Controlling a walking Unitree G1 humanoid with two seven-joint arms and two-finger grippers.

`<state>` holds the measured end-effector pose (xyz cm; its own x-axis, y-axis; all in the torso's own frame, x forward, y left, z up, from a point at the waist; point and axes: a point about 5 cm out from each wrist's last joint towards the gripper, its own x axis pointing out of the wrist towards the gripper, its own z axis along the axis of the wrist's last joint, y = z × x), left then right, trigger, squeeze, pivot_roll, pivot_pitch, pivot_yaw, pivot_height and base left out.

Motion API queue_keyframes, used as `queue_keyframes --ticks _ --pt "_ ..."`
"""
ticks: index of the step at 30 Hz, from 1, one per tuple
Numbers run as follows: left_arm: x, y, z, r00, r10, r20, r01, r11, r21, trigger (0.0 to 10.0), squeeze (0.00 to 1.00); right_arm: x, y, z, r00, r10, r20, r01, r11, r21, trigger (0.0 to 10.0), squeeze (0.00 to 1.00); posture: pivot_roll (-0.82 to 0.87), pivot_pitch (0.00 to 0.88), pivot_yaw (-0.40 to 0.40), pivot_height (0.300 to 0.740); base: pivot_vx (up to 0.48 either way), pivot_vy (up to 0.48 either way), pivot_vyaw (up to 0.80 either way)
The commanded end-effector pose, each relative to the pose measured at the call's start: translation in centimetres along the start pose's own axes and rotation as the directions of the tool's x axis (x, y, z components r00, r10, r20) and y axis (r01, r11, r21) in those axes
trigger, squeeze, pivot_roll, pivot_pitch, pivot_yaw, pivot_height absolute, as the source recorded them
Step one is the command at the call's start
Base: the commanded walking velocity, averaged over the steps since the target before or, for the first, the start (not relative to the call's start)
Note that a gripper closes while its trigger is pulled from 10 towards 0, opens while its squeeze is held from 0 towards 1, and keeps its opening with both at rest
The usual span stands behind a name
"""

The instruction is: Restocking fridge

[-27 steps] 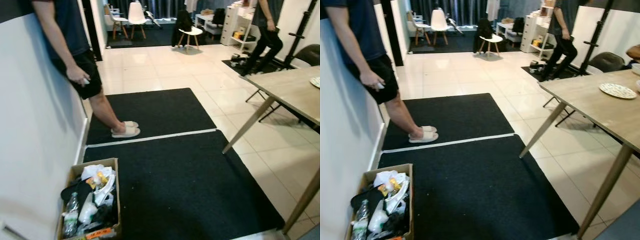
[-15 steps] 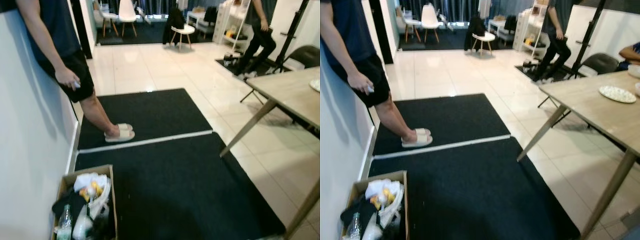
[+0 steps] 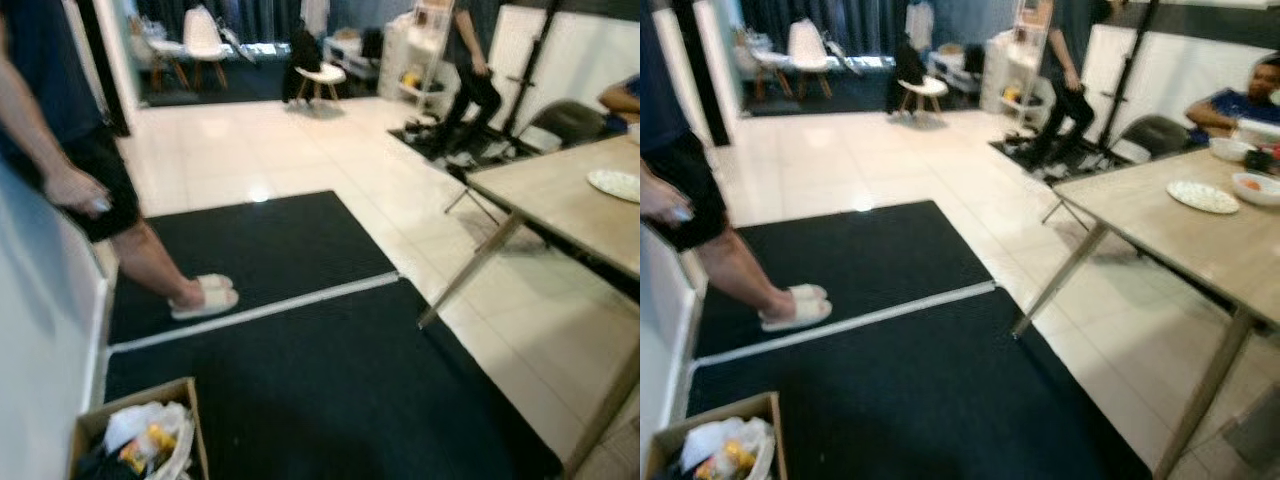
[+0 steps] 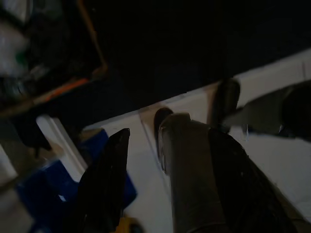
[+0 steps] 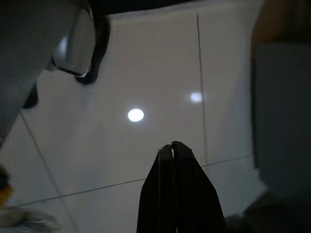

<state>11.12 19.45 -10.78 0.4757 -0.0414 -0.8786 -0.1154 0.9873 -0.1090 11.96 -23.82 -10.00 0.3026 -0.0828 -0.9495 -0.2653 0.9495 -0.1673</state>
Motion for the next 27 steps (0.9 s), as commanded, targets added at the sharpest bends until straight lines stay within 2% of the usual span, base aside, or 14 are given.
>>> queue_keyframes --ticks 1,25,27 --pt "0.13 -0.43 0.18 1.000 -0.014 -0.001 0.014 1.000 0.010 10.0 0.00 -0.09 -0.67 0.21 0.999 -0.031 0.013 0.031 1.000 0.004 10.0 0.00 -0.11 0.008 -0.013 0.740 0.337 0.000 0.00" --pt "0.15 -0.53 0.22 1.000 -0.020 0.001 0.020 1.000 0.016 10.0 0.00 -0.09 -0.78 0.30 0.999 -0.041 0.012 0.041 0.999 0.003 10.0 0.00 -0.11 0.010 -0.011 0.740 0.338 0.000 0.00" --pt "0.16 -0.54 0.21 1.000 -0.020 0.000 0.020 1.000 0.017 10.0 0.00 -0.07 -0.65 0.22 1.000 -0.031 0.003 0.031 0.999 -0.009 10.0 0.00 -0.11 0.010 -0.011 0.740 0.341 0.000 -0.67"
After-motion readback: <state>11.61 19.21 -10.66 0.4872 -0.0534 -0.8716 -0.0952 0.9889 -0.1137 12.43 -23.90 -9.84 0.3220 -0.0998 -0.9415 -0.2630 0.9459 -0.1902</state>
